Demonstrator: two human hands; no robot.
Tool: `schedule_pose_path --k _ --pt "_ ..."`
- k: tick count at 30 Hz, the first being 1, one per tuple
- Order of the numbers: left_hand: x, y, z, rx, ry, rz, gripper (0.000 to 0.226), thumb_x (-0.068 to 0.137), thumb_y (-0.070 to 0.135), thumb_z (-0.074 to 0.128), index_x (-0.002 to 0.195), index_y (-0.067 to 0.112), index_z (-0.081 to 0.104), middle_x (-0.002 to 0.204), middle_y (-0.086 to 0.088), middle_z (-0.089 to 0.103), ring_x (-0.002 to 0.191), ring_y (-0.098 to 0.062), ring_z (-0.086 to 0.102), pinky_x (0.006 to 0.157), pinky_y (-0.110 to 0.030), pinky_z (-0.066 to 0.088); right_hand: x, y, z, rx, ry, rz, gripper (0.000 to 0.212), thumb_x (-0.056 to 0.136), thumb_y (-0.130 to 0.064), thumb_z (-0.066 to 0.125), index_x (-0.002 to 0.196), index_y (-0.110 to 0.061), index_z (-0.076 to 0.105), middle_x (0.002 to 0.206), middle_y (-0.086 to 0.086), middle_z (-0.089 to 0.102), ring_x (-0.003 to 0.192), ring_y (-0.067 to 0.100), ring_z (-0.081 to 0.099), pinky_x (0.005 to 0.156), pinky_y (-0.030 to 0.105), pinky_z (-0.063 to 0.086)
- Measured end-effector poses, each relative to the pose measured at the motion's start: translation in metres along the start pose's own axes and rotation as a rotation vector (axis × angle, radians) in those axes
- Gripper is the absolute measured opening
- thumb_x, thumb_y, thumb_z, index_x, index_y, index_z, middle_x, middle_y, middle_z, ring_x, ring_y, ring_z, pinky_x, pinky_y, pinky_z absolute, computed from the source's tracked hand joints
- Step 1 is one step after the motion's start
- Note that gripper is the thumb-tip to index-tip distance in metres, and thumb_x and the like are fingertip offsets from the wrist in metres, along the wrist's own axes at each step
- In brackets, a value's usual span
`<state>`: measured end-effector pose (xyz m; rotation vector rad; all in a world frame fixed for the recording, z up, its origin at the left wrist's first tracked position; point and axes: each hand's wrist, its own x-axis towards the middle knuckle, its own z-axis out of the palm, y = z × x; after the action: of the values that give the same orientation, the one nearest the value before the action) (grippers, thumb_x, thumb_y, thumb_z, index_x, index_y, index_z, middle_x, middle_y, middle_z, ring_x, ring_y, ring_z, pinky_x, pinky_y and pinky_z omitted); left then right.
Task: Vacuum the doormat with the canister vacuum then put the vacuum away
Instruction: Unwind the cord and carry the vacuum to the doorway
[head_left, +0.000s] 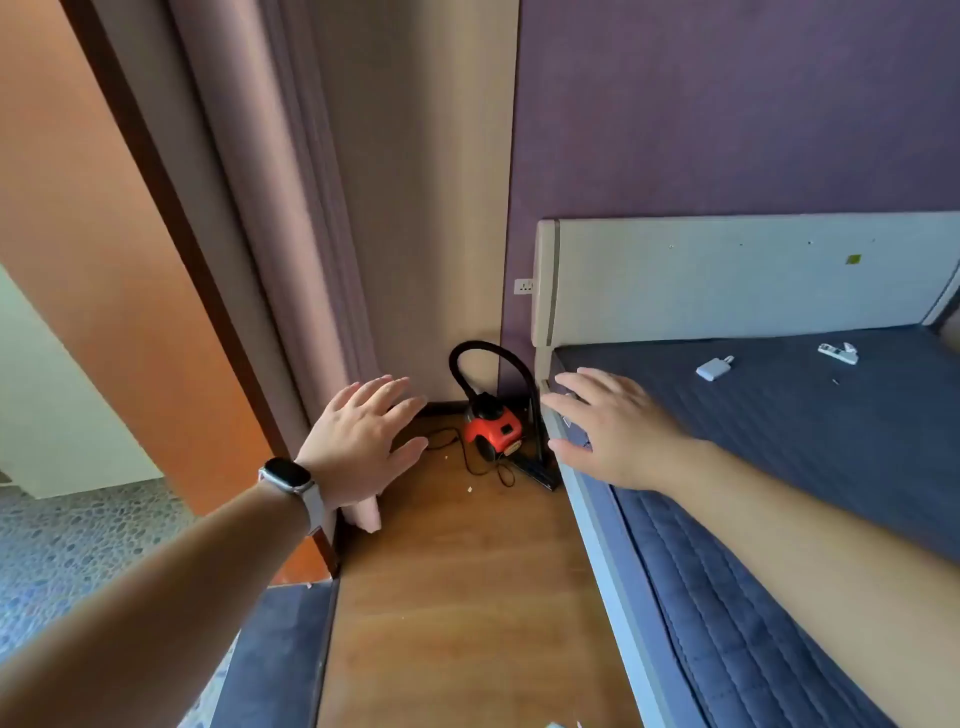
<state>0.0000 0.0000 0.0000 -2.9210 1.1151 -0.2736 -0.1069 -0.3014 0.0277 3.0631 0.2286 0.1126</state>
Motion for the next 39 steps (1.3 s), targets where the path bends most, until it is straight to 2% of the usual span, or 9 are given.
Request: schedule_pose_path --k 9,11,14,17,21,25,31,34,39 --pt "0.15 -0.014 0.046 0.039 -0.026 -0.062 0.067 0.093 0.063 0.02 0.149 0.032 0.041 0.158 0.001 0.035 0.148 -0.022 0.027 0.12 -0.043 0.021 0.126 0.118 0.059 0.082 -0.023 0.02 0.06 0.098 -0.054 0.039 0.152 -0.027 0.035 0.161 0.001 0.025 0.149 0.024 0.017 0.118 0.043 0.02" --pt "0.189 -0.012 0.052 0.022 -0.045 -0.075 0.06 0.098 0.059 0.031 0.149 0.031 0.04 0.159 0.0 0.034 0.148 -0.022 0.026 0.12 -0.043 0.02 0.153 0.147 0.063 0.096 -0.045 0.016 0.064 0.096 -0.057 0.033 0.153 -0.027 0.034 0.161 0.002 0.024 0.149 0.024 0.017 0.118 0.044 0.021" --pt "0.238 -0.007 0.063 0.021 -0.036 -0.077 0.061 0.095 0.058 0.031 0.149 0.031 0.041 0.158 0.0 0.036 0.147 -0.023 0.029 0.119 -0.042 0.02 0.192 0.187 0.065 0.108 -0.042 -0.008 0.077 0.087 -0.064 0.018 0.151 -0.026 0.037 0.16 0.002 0.028 0.148 0.025 0.02 0.117 0.044 0.023" --pt "0.277 -0.005 0.074 0.006 -0.042 -0.088 0.056 0.098 0.056 0.039 0.148 0.031 0.042 0.157 0.0 0.037 0.147 -0.022 0.03 0.119 -0.04 0.02 0.228 0.22 0.073 0.106 -0.042 -0.034 0.077 0.085 -0.064 0.019 0.149 -0.026 0.04 0.157 0.002 0.032 0.145 0.024 0.024 0.115 0.043 0.027" --pt "0.315 -0.01 0.09 -0.026 -0.069 -0.12 0.056 0.1 0.055 0.04 0.152 0.034 0.034 0.16 0.004 0.03 0.149 -0.019 0.023 0.12 -0.037 0.013 0.26 0.242 0.088 0.132 -0.066 -0.044 0.065 0.095 -0.059 0.035 0.152 -0.027 0.036 0.16 0.001 0.027 0.147 0.023 0.022 0.117 0.043 0.025" --pt "0.354 -0.026 0.114 -0.049 -0.069 -0.127 0.055 0.1 0.055 0.038 0.152 0.034 0.034 0.161 0.005 0.029 0.15 -0.019 0.021 0.12 -0.036 0.01 0.297 0.261 0.102 0.131 -0.087 -0.055 0.063 0.096 -0.057 0.038 0.151 -0.025 0.038 0.158 0.003 0.03 0.146 0.024 0.025 0.117 0.044 0.027" --pt "0.413 -0.066 0.16 -0.072 -0.106 -0.112 0.054 0.101 0.055 0.028 0.148 0.033 0.04 0.155 0.004 0.039 0.145 -0.021 0.031 0.119 -0.04 0.021 0.359 0.275 0.132 0.145 -0.134 -0.036 0.071 0.091 -0.062 0.026 0.149 -0.024 0.041 0.154 0.002 0.035 0.142 0.024 0.031 0.114 0.044 0.032" --pt "0.46 -0.098 0.19 -0.107 -0.129 -0.119 0.053 0.101 0.054 0.033 0.149 0.033 0.039 0.155 0.004 0.039 0.144 -0.022 0.031 0.119 -0.041 0.021 0.409 0.287 0.153 0.143 -0.155 0.004 0.077 0.086 -0.065 0.019 0.148 -0.025 0.042 0.152 0.0 0.037 0.14 0.022 0.032 0.113 0.043 0.033" --pt "0.535 -0.159 0.234 -0.157 -0.187 -0.11 0.054 0.101 0.054 0.032 0.151 0.035 0.031 0.158 0.004 0.033 0.146 -0.023 0.028 0.118 -0.042 0.021 0.493 0.306 0.185 0.126 -0.198 0.046 0.062 0.095 -0.056 0.04 0.148 -0.024 0.042 0.155 0.004 0.036 0.142 0.026 0.033 0.116 0.042 0.03"
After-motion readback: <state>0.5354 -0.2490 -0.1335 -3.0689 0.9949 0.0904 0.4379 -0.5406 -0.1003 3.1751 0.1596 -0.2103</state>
